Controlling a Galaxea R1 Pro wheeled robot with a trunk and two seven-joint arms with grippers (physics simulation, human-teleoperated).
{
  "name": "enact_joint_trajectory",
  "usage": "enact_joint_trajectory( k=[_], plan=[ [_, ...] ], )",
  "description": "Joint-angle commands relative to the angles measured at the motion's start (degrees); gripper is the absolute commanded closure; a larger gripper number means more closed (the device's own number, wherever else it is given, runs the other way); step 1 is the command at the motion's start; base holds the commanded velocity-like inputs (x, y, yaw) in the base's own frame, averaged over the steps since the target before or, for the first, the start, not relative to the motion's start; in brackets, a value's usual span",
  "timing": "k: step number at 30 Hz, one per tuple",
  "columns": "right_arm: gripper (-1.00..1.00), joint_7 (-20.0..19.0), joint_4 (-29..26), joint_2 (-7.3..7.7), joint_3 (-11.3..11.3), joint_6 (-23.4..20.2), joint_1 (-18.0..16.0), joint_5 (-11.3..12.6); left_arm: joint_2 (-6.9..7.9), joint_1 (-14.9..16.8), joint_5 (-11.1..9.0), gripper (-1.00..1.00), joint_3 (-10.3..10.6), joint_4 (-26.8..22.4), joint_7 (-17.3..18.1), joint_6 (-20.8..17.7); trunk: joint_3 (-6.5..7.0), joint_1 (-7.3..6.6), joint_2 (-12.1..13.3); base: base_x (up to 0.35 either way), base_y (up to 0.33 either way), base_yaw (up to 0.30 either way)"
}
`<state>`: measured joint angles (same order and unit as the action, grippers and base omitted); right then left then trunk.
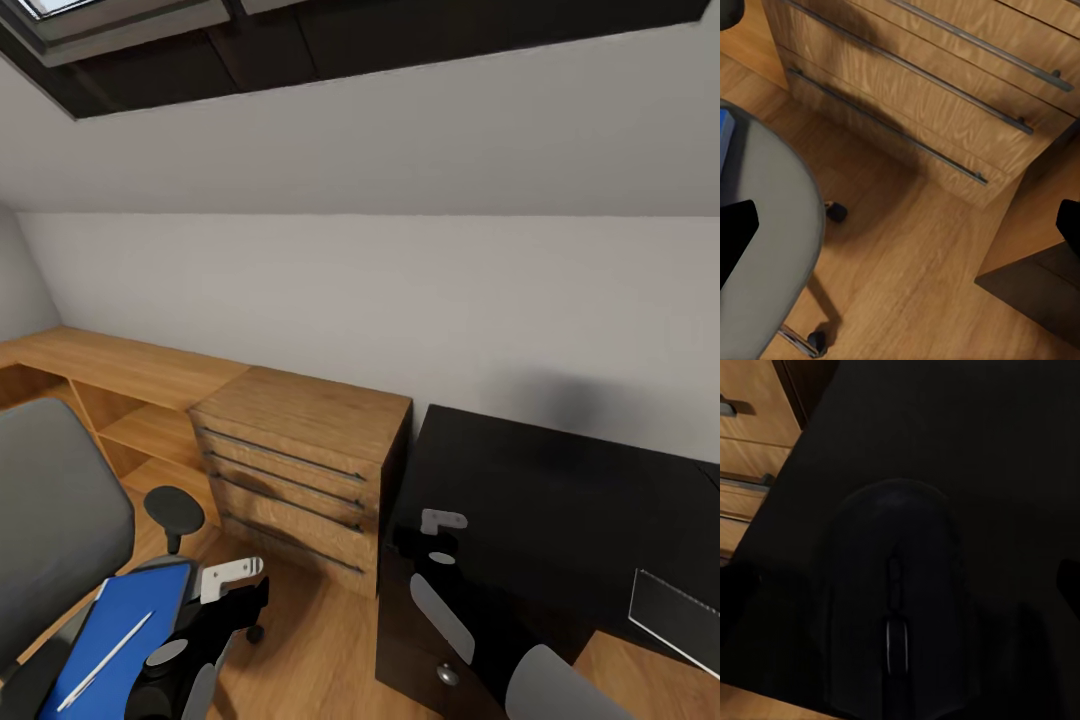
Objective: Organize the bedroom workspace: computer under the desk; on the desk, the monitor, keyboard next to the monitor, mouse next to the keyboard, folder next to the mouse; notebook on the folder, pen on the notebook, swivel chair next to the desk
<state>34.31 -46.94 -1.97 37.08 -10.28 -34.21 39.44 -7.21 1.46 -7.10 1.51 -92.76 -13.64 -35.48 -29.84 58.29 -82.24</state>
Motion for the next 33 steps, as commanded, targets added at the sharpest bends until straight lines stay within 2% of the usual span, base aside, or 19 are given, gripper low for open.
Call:
enact_joint_trajectory(
  k=[1,9,18,19,33],
  plan=[
    [-1.0,0.4,-0.1,0.03,0.2,-0.3,-0.1,0.2,0.0,0.0,-0.6,-1.0,0.0,-0.1,-0.5,-0.2,-0.25,0.23,-0.5,0.0,0.0,0.0],
    [-1.0,0.4,-0.1,0.03,0.2,-0.3,-0.1,0.2,0.0,0.0,-0.6,-1.0,0.0,-0.1,-0.5,-0.2,-1.68,1.98,-3.7,0.0,0.0,0.0],
    [-1.0,0.4,-0.1,0.03,0.2,-0.3,-0.1,0.2,0.0,0.0,-0.6,-1.0,0.1,-0.1,-0.5,-0.2,-1.68,1.98,-3.7,0.0,0.0,0.0],
    [1.0,0.4,-0.1,0.03,0.2,-0.3,-0.1,0.2,0.0,0.0,-0.6,-1.0,0.1,-0.1,-0.5,-0.2,-1.68,1.98,-3.7,0.0,0.0,0.0],
    [1.0,0.5,-0.2,0.15,0.0,-0.3,-0.1,0.2,0.0,0.0,-0.6,-1.0,-0.1,-0.1,-0.4,-0.2,-1.68,1.98,-3.7,0.0,0.0,0.0]
  ],
)
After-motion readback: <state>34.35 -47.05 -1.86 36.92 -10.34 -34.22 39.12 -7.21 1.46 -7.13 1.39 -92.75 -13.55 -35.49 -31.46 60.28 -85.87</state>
